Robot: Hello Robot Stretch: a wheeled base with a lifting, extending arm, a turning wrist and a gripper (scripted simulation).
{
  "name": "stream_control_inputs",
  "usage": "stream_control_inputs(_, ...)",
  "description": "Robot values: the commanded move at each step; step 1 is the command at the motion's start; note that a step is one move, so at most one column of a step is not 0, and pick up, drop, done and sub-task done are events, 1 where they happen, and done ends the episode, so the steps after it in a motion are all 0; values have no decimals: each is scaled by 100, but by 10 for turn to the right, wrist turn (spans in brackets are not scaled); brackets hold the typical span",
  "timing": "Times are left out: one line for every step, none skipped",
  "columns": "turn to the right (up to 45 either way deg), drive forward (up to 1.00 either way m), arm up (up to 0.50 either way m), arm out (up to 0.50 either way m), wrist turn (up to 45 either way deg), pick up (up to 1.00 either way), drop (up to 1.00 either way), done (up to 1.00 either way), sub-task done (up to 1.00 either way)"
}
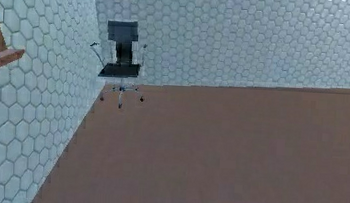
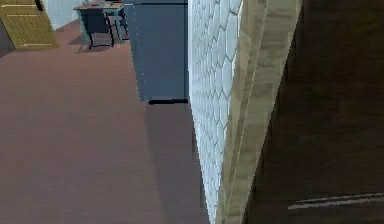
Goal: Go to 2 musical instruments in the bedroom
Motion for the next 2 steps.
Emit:
stream_control_inputs(0,30,0,0,0,0,0,0,0)
stream_control_inputs(450,0,0,0,0,0,0,0,0)
